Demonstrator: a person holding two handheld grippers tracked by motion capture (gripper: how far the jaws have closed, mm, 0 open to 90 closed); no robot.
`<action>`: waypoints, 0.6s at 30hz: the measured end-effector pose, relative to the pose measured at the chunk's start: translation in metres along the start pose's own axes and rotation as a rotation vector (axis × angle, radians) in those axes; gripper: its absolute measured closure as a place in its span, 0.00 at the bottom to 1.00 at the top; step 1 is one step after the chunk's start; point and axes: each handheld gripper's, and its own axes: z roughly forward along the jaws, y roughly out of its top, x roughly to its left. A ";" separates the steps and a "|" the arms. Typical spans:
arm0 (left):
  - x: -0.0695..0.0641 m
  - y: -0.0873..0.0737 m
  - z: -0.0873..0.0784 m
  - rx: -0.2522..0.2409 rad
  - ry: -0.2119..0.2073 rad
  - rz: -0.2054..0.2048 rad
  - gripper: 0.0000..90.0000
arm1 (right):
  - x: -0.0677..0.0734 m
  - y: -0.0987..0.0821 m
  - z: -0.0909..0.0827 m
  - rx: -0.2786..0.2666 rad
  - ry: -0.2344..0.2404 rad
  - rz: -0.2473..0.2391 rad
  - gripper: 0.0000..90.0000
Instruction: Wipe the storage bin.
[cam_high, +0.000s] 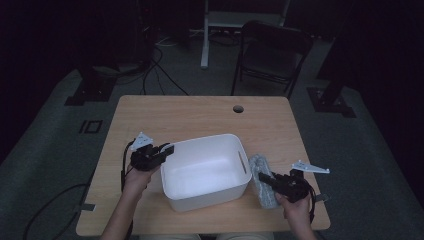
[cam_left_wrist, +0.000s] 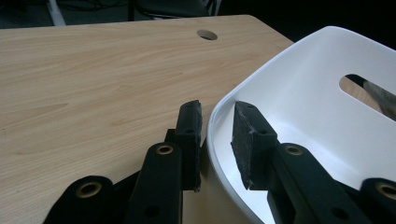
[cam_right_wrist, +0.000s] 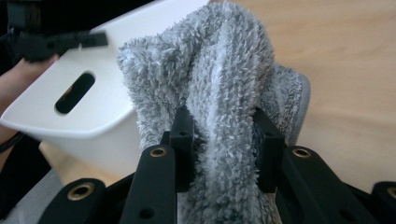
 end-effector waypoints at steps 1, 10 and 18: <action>0.000 0.000 0.000 0.001 0.001 0.002 0.81 | 0.001 -0.003 0.002 0.002 0.010 0.010 0.76; -0.004 0.001 0.002 0.010 0.018 0.007 0.81 | -0.010 -0.021 0.039 0.115 -0.005 0.039 0.77; -0.003 0.002 0.002 0.013 0.012 0.012 0.81 | -0.017 -0.010 0.049 0.146 -0.023 0.029 0.78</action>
